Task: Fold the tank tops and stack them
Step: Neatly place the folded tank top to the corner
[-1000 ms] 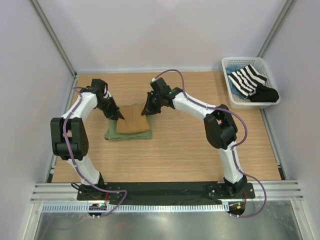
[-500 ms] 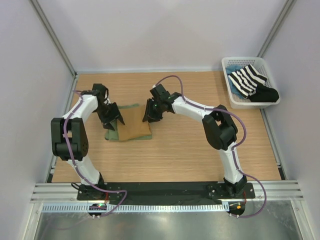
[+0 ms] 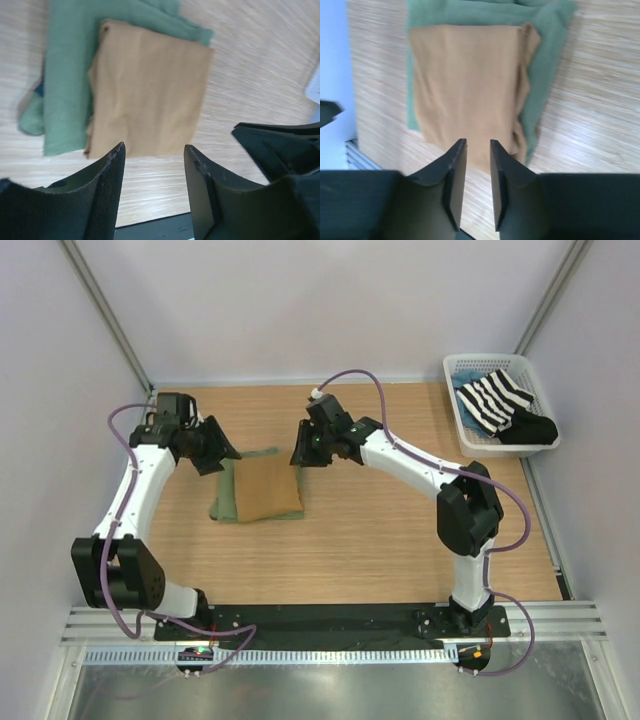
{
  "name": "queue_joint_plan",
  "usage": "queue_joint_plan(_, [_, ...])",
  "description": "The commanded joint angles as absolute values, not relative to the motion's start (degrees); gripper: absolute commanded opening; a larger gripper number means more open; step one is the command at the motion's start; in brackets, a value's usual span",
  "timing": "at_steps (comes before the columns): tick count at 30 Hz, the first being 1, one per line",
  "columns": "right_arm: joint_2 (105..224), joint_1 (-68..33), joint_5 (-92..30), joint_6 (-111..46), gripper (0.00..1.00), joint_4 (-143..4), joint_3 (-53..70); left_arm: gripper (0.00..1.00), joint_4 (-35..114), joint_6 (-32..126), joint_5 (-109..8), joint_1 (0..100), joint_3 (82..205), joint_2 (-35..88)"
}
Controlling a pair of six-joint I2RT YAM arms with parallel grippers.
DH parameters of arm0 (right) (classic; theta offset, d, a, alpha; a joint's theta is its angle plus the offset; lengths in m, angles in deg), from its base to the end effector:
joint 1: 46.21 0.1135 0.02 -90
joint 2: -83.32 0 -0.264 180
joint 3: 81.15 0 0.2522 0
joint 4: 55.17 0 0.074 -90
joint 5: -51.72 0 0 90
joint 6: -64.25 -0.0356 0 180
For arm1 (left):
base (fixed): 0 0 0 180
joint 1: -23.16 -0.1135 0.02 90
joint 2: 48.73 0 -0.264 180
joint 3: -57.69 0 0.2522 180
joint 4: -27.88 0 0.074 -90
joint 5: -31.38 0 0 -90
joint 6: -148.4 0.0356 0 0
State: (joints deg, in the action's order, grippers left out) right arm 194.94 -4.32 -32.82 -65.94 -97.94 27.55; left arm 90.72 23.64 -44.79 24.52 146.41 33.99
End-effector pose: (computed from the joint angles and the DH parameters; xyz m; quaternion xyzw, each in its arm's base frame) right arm 0.3294 0.3000 0.2678 -0.0317 0.9247 0.2806 0.2552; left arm 0.2965 -0.0156 0.3108 -0.2405 0.9212 -0.1975 0.2335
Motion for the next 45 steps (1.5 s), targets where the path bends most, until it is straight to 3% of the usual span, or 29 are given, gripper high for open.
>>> queue_joint_plan(1, [192.39,-3.05,-30.39,-64.51,0.29,-92.95,28.16,0.51,82.60,20.08,-35.43,24.65,144.58,34.05])
queue_joint_plan(4, [193.97,-2.96,-21.50,-66.88,0.15,-87.57,25.70,0.43,79.53,19.29,-32.97,25.09,141.51,36.77])
queue_joint_plan(11, [197.84,-3.23,-24.45,-67.94,0.07,-83.78,19.63,0.36,69.51,16.39,-35.14,25.00,133.59,43.19])
queue_joint_plan(17, [198.64,-3.23,-33.35,-65.66,0.06,-90.90,19.28,0.46,71.60,17.79,-45.84,26.14,134.02,41.11])
queue_joint_plan(20, [193.92,-3.23,-37.30,-64.08,0.19,-91.78,17.44,0.50,74.85,18.67,-49.73,27.72,136.04,39.17])
queue_joint_plan(22, [190.05,-2.88,-42.28,-62.76,0.41,-91.96,15.77,0.55,76.44,19.11,-52.72,28.69,137.10,36.80])
queue_joint_plan(25, [181.52,-2.79,-49.14,-59.69,0.57,-91.69,11.29,0.62,77.85,19.64,-55.53,31.59,137.11,31.36])
queue_joint_plan(27, [174.87,-2.79,-52.50,-56.89,0.59,-90.65,6.64,0.69,75.58,18.59,-56.68,35.01,133.53,27.84])
queue_joint_plan(30, [165.37,-2.79,-60.05,-54.50,0.63,-86.09,-3.46,0.89,71.09,16.66,-62.03,42.12,128.77,19.84])
queue_joint_plan(31, [162.80,-2.70,-63.12,-53.62,0.66,-84.76,-9.06,0.99,69.26,16.22,-64.31,45.27,125.97,17.13])
queue_joint_plan(40, [139.88,-2.79,-70.61,-54.84,0.68,-75.53,-35.61,0.99,68.54,12.61,-76.97,60.67,120.41,10.43])
queue_joint_plan(41, [137.66,-2.79,-71.14,-55.02,0.70,-74.13,-38.09,0.99,65.49,13.13,-77.77,62.60,117.62,9.64])
queue_joint_plan(43, [133.36,-2.79,-73.86,-55.72,0.85,-69.56,-44.93,1.00,58.56,14.71,-76.64,65.07,114.09,7.70])
queue_joint_plan(45, [127.55,-2.70,-73.26,-54.86,0.88,-66.91,-46.99,1.00,55.45,15.15,-77.07,67.09,110.75,8.56])
